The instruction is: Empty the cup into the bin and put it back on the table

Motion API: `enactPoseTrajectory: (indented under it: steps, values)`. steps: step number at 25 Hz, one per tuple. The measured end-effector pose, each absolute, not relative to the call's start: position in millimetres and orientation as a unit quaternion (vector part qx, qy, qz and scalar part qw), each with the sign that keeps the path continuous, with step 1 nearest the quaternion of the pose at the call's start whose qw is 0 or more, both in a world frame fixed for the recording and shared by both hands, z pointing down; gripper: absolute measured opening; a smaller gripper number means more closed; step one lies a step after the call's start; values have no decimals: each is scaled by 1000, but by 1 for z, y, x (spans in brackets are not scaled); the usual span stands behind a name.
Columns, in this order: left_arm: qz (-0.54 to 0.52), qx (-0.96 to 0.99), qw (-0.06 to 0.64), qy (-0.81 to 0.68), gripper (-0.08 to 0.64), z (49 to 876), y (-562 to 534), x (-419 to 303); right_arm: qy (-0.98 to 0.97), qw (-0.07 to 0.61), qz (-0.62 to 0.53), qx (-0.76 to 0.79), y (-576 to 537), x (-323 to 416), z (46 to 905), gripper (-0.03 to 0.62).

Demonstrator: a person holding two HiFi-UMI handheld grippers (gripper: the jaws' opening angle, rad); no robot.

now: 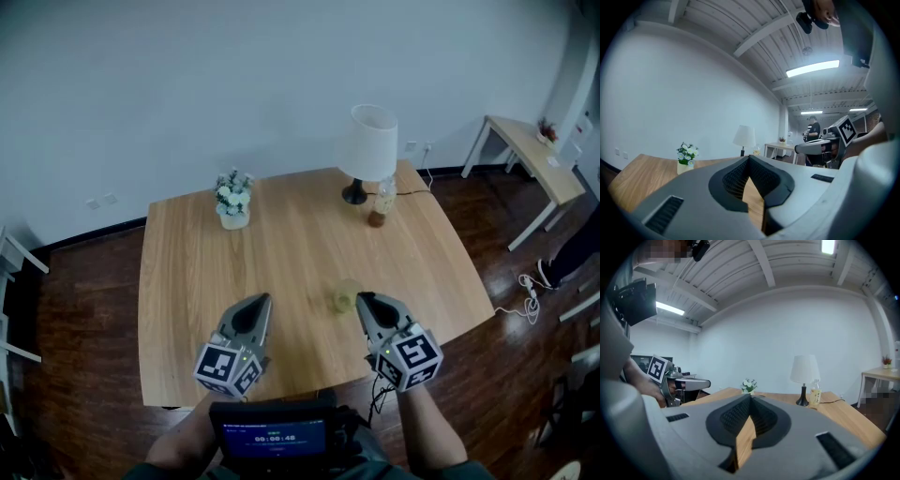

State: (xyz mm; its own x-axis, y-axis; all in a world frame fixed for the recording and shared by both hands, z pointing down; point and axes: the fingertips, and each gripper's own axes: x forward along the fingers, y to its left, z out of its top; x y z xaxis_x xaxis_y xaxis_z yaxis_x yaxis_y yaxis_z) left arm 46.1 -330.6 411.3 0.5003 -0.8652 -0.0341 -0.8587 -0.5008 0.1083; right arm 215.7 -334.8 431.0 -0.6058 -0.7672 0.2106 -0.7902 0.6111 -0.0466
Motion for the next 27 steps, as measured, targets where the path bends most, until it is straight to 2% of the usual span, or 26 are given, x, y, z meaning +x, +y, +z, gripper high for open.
enactPoseTrajectory:
  steps: [27]
  values:
    - [-55, 857, 16, -512, 0, 393, -331, 31, -891, 96, 76, 437, -339, 217, 430, 3]
